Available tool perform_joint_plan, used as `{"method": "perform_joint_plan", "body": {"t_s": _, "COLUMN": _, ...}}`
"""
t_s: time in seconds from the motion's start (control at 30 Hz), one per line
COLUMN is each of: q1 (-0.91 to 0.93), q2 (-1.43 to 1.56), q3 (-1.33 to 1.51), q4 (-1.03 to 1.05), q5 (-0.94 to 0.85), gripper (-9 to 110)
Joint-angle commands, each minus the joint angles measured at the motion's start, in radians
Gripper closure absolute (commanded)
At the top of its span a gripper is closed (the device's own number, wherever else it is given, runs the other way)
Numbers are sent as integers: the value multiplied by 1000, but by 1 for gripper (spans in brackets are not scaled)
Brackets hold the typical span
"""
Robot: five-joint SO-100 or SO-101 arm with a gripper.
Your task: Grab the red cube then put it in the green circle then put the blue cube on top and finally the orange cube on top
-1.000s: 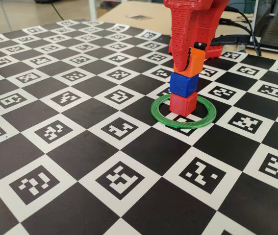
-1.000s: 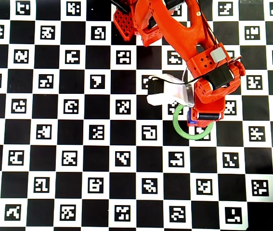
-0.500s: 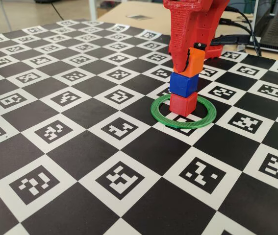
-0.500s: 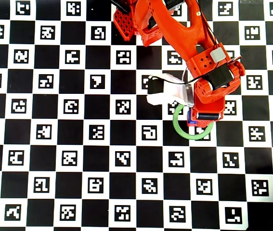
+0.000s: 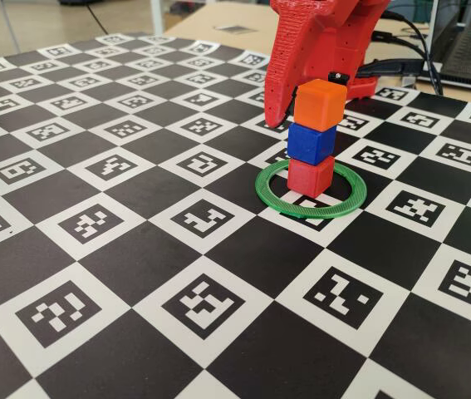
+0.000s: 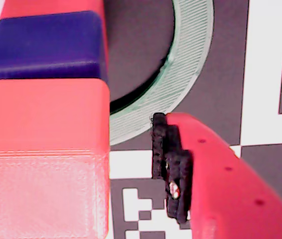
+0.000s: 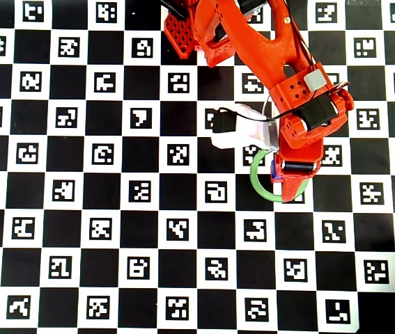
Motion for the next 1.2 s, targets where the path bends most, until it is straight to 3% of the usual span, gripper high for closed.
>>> {"method": "perform_joint_plan", "body": {"t_s": 0.0, "q1": -8, "q2": 137, "q3": -32, "q4": 20, "q5": -12, "gripper": 53}}
{"method": "perform_joint_plan", "body": {"t_s": 0.43, "q1": -18, "q2": 158, "q3": -307, "q4": 250, "q5": -38, "gripper": 54}}
{"method": "perform_joint_plan", "body": {"t_s": 0.67, "q1": 17, "q2": 224, "q3": -383, "q4": 310, "q5": -149, "gripper": 59}}
{"method": "perform_joint_plan", "body": {"t_s": 1.17, "q1": 304, "q2": 836, "q3": 241, "q4": -133, "q5": -607, "gripper": 106}}
